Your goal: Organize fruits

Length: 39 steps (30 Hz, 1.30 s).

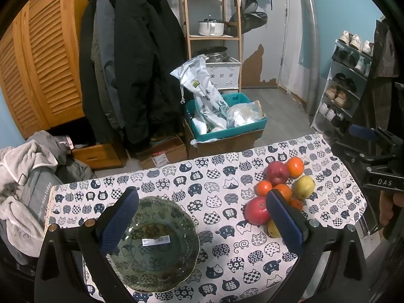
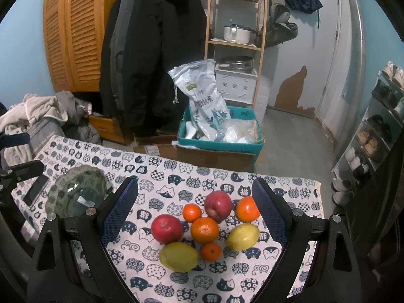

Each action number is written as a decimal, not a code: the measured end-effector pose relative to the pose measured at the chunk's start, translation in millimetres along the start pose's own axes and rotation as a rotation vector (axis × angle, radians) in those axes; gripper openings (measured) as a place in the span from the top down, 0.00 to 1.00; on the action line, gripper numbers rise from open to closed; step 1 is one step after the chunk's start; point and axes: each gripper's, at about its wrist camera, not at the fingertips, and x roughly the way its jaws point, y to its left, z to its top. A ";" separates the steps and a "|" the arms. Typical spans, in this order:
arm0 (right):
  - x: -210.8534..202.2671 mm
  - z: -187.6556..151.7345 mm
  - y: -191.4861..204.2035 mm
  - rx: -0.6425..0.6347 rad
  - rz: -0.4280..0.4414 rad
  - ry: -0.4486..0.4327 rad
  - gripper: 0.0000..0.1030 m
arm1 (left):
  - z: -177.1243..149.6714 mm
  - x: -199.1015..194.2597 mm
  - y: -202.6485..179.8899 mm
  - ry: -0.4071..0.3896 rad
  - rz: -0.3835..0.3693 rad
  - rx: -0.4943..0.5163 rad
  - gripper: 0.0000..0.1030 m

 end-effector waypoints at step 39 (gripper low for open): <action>-0.9 1.4 -10.5 0.007 -0.038 -0.001 0.13 | -5.2 0.9 -3.5 0.001 -0.003 0.004 0.01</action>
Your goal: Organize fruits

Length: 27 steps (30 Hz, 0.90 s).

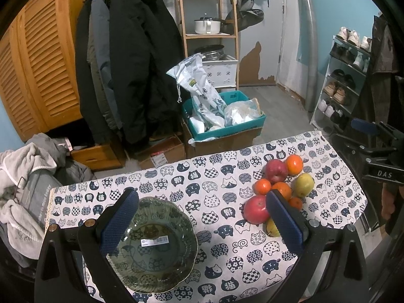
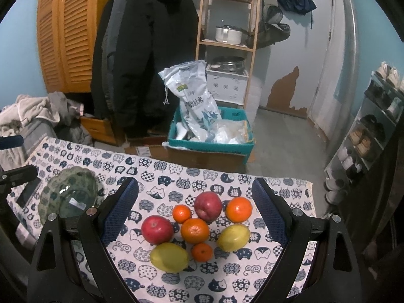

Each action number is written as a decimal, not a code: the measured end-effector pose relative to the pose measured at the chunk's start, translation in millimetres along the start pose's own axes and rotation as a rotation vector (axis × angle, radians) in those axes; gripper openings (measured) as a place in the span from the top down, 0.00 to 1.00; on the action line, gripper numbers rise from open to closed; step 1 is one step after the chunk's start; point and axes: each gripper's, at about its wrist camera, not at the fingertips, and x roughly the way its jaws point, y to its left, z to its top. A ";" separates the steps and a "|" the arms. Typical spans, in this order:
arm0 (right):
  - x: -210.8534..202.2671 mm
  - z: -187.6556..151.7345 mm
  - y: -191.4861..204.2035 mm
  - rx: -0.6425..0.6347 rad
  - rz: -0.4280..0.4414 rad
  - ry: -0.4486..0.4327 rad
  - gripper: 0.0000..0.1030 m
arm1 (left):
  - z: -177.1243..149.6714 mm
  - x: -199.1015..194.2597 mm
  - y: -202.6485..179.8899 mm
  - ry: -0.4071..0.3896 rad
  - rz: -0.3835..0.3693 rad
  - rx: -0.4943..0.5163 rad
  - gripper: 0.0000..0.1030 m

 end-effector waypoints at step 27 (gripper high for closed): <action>25.6 -6.8 -55.8 0.100 -0.017 0.078 0.13 | 7.8 64.6 -25.6 0.113 -0.033 0.027 0.01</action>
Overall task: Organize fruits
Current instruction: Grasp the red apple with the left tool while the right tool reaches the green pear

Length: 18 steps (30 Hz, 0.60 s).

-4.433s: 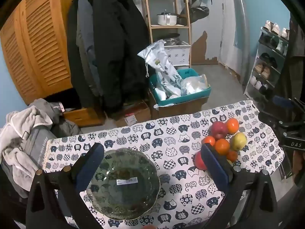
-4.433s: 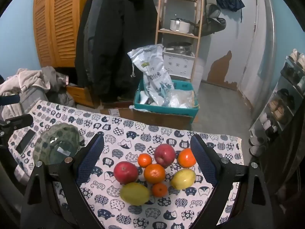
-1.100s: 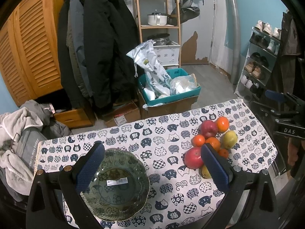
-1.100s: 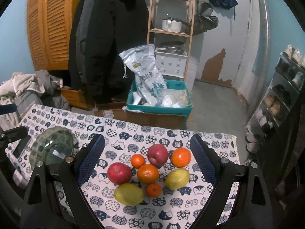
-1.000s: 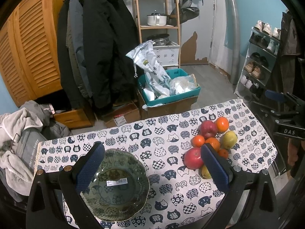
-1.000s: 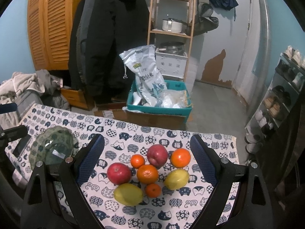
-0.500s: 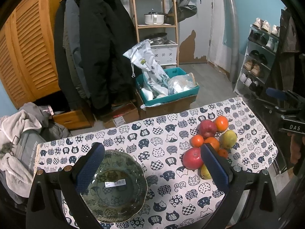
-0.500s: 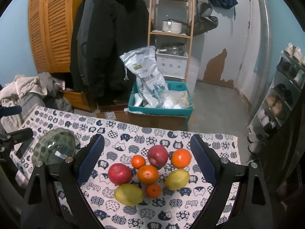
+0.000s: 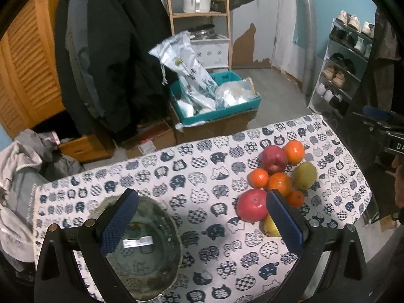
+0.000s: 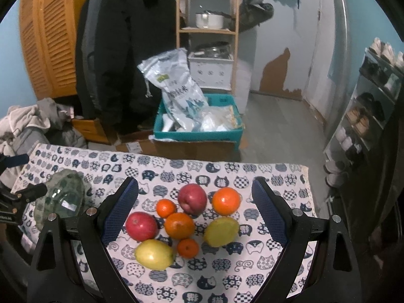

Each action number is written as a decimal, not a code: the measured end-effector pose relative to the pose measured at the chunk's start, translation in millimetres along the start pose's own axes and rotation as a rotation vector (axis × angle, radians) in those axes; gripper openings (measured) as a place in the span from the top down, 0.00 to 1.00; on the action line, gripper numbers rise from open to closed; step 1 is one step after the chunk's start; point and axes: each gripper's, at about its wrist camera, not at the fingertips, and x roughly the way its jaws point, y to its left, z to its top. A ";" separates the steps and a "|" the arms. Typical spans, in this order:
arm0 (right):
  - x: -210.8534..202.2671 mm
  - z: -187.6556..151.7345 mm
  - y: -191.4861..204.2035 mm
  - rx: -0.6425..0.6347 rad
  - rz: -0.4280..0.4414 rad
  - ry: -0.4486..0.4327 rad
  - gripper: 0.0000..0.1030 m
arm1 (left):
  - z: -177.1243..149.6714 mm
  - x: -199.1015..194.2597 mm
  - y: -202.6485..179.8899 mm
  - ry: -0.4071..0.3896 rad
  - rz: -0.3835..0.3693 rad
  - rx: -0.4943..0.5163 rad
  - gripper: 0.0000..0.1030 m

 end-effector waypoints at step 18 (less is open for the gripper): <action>70.5 -32.0 -35.8 0.062 -0.025 0.181 0.13 | -6.3 100.7 -43.7 0.193 -0.053 0.009 0.01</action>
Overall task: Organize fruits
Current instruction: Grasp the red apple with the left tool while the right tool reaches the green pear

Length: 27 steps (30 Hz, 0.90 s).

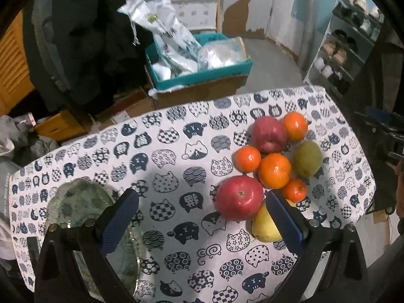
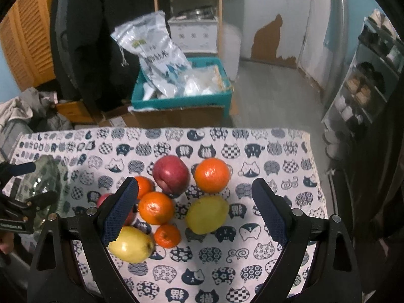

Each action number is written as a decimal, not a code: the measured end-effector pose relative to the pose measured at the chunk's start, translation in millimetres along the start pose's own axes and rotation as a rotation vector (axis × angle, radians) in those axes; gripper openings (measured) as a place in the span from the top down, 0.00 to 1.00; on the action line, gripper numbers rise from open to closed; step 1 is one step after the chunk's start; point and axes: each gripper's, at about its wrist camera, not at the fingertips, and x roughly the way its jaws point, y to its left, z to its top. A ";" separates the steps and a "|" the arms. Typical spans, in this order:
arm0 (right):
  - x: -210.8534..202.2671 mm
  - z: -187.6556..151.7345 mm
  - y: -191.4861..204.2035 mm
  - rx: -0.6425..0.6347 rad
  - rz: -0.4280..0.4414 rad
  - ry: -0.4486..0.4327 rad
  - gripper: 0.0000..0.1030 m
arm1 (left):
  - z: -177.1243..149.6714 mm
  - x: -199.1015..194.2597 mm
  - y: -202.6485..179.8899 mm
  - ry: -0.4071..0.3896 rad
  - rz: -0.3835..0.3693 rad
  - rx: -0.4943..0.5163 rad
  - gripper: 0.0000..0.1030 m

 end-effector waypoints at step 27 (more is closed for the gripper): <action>71.9 -22.4 -28.7 0.079 -0.003 0.157 0.13 | -1.0 105.6 -35.5 0.208 -0.059 0.082 0.01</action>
